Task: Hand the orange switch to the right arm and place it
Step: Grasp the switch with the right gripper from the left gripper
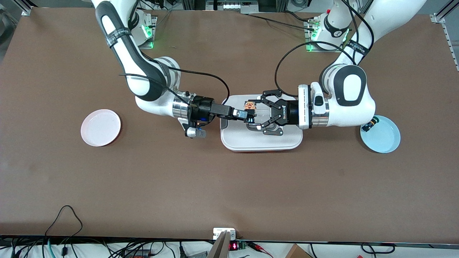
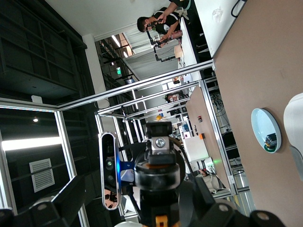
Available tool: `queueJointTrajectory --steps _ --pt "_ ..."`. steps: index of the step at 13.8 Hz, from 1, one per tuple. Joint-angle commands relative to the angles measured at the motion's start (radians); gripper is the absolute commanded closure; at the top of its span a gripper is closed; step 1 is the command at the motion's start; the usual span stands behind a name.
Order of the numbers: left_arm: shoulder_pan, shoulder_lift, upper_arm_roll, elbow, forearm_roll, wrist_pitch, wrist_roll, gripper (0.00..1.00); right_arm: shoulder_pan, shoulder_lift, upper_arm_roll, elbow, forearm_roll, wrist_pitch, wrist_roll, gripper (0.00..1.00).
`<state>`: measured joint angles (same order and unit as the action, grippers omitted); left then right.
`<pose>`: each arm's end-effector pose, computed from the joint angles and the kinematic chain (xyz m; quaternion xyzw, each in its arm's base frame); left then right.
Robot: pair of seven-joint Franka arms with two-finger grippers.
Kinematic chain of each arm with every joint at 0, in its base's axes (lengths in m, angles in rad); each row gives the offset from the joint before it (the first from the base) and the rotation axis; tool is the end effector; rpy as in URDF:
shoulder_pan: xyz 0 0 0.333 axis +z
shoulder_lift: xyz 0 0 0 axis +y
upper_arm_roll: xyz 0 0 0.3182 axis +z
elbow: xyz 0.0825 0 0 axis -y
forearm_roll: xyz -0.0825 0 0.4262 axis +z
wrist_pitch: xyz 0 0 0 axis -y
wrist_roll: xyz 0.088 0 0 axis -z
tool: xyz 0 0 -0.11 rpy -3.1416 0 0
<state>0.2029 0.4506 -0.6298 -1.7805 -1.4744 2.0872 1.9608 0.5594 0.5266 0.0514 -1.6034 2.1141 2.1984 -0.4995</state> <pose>0.6349 -0.2992 0.3701 0.5753 -0.4723 0.4236 0.5163 0.6091 0.4583 0.3560 -0.6655 0.1622 0.0273 0.7280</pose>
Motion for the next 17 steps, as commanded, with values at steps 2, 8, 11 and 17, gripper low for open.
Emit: queueJointTrajectory --steps 2,8,11,17 --pt "0.009 -0.026 -0.01 -0.027 -0.037 0.014 0.044 0.8 0.017 -0.017 -0.005 -0.018 0.024 0.024 -0.047 0.14" --pt "0.009 -0.027 -0.011 -0.028 -0.037 0.013 0.044 0.8 0.024 -0.014 -0.007 -0.018 0.026 0.034 -0.047 0.34" --pt "0.009 -0.027 -0.011 -0.028 -0.037 0.013 0.038 0.8 0.019 -0.014 -0.005 -0.017 0.026 0.032 -0.047 0.4" --pt "0.009 -0.026 -0.011 -0.028 -0.037 0.013 0.041 0.8 0.017 -0.014 -0.005 -0.017 0.026 0.032 -0.047 0.49"
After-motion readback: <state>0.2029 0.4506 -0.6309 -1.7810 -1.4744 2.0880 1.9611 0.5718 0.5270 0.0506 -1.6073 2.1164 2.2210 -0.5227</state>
